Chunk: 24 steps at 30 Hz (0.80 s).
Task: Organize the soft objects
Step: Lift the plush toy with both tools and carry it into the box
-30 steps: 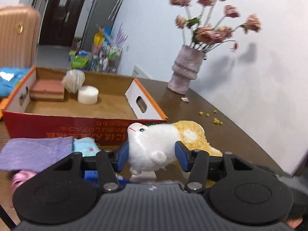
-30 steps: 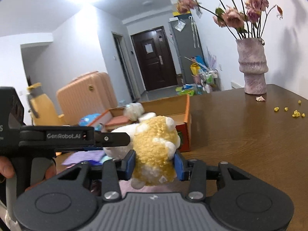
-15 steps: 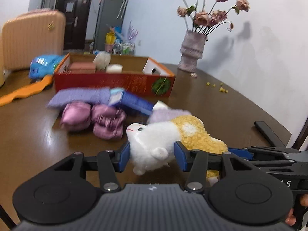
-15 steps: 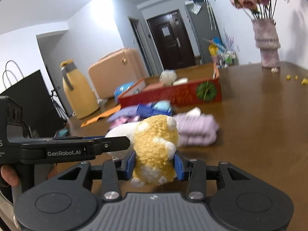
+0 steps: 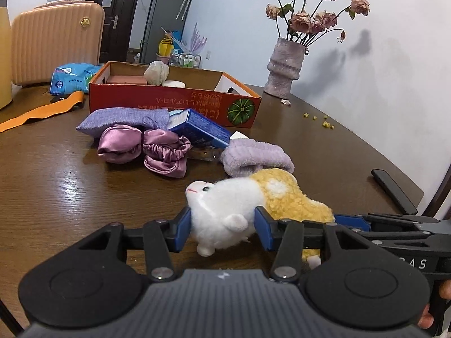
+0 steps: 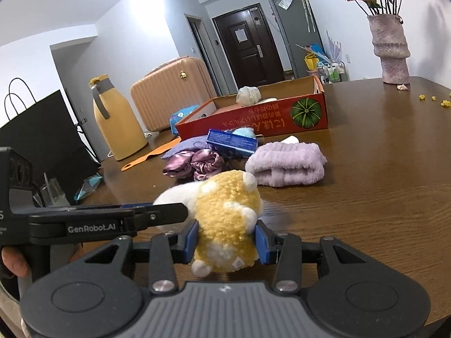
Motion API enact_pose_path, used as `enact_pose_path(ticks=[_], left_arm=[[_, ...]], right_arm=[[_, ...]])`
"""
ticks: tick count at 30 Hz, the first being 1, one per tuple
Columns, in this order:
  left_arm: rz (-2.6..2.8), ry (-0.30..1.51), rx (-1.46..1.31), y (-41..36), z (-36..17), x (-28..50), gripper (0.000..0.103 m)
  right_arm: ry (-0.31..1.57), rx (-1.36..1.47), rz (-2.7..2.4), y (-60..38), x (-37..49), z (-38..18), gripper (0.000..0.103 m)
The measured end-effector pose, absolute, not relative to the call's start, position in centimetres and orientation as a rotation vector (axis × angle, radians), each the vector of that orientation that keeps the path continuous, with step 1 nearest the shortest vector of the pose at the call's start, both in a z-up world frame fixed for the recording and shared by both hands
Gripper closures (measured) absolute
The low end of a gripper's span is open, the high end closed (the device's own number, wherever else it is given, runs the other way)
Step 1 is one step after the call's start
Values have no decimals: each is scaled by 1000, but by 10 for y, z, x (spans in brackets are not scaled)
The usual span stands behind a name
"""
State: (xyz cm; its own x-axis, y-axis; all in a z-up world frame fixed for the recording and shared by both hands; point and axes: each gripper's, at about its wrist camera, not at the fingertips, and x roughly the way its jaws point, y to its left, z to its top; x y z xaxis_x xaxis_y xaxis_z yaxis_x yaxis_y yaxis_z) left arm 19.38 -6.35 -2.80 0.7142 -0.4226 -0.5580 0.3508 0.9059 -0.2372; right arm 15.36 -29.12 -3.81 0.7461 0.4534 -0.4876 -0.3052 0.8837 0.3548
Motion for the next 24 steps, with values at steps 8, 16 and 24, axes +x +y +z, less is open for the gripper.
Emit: enact_pose_path(ticks=[8, 16, 24], left_arm=[[-442, 604, -126, -67, -12, 215, 55], [-486, 549, -126, -79, 22, 305, 55], [-536, 643, -131, -107, 35, 459, 55]], right_arm=[[568, 255, 424, -297, 171, -25, 62], [501, 218, 394, -305, 239, 7, 62], [518, 214, 299, -319, 367, 22, 62]])
